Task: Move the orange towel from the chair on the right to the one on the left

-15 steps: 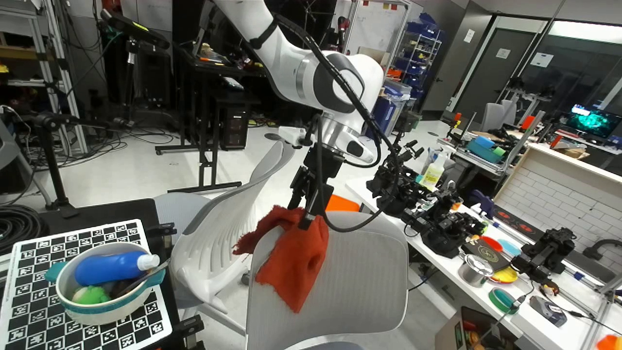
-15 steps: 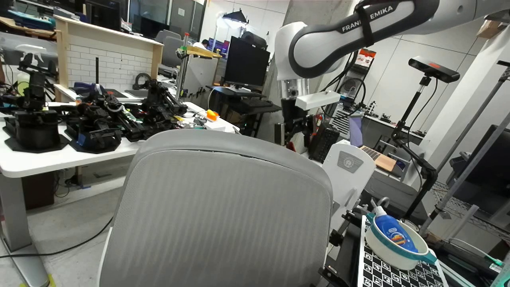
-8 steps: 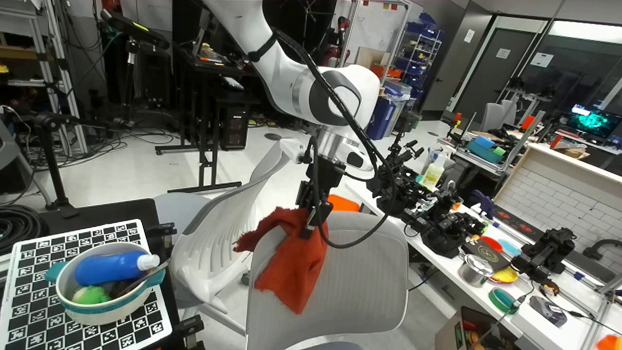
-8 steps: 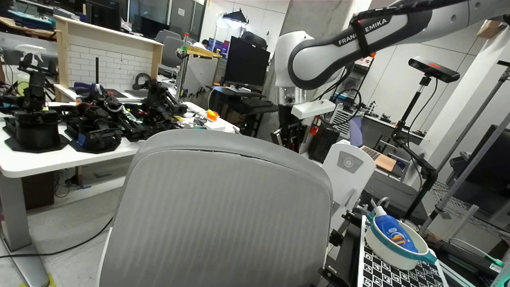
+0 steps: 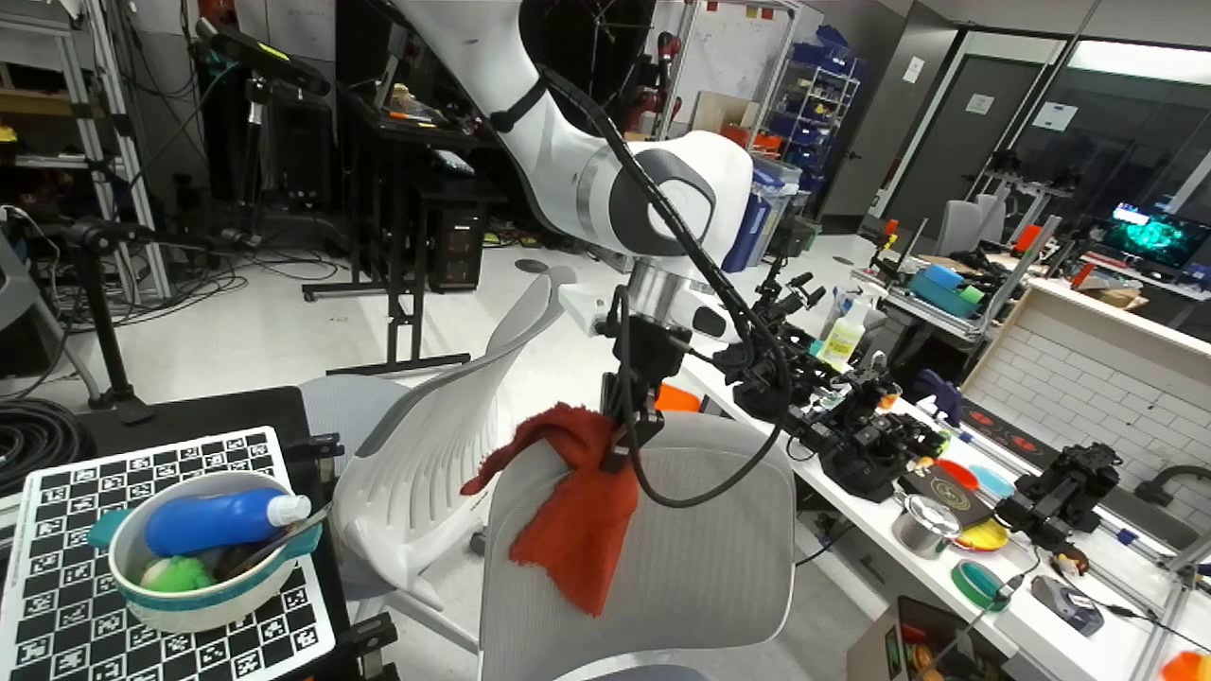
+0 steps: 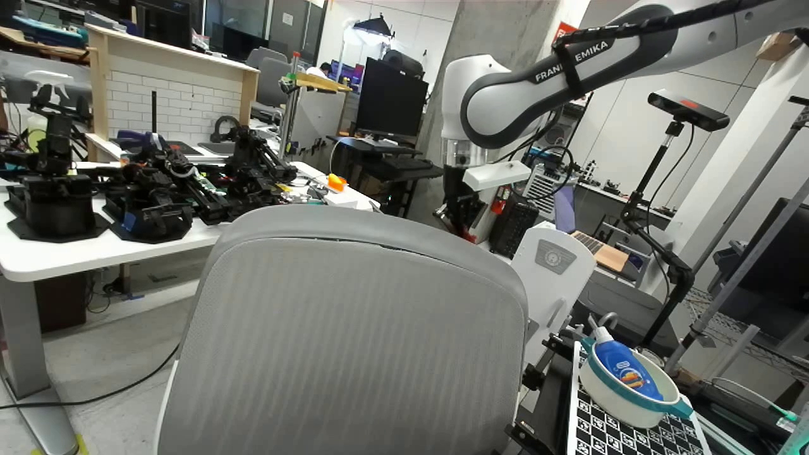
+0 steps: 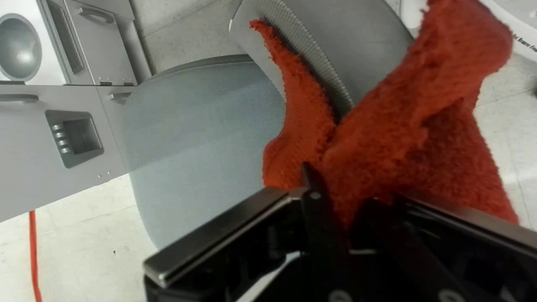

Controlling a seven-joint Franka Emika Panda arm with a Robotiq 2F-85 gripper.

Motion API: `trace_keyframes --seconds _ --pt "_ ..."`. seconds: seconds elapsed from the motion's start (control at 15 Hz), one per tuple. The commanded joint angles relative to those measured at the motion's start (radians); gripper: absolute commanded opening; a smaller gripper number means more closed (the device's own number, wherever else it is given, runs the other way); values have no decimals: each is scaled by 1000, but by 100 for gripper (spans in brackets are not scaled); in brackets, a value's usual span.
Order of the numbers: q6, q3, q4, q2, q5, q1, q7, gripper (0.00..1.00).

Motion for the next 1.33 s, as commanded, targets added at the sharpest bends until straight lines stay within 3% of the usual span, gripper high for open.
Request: trace_keyframes --seconds 0.0,0.4,0.8,1.27 --pt "-1 -3 12 -44 -18 -1 -25 1" --pt "-44 17 108 -149 -12 10 -61 1" --pt "-160 84 263 -201 -18 72 -69 1" --pt "-366 172 571 -213 -16 184 -53 1"
